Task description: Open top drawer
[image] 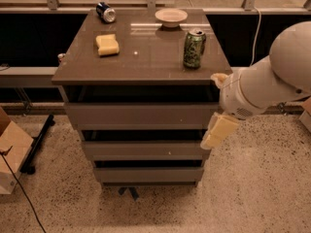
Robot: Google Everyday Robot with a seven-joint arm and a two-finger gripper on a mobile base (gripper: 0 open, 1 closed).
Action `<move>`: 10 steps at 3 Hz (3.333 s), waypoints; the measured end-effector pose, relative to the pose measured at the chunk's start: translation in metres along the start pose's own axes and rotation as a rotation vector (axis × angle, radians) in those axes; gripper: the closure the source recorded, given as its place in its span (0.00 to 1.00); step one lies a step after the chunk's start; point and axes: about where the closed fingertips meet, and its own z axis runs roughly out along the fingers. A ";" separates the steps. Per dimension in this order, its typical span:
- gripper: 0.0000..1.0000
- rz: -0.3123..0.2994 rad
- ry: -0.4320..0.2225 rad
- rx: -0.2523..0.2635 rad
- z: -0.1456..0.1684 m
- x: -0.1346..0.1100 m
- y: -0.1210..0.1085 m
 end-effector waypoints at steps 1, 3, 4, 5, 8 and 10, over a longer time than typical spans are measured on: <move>0.00 0.016 -0.065 -0.009 0.032 -0.005 -0.001; 0.00 0.039 -0.121 -0.006 0.069 -0.005 -0.008; 0.00 0.048 -0.120 0.026 0.087 -0.004 -0.013; 0.00 0.071 -0.129 0.054 0.117 0.002 -0.018; 0.00 0.148 -0.164 0.100 0.209 0.029 -0.067; 0.27 0.144 -0.148 0.039 0.258 0.033 -0.094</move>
Offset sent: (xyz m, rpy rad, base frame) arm 0.0623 0.0332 -0.0817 0.1966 -0.0136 0.0054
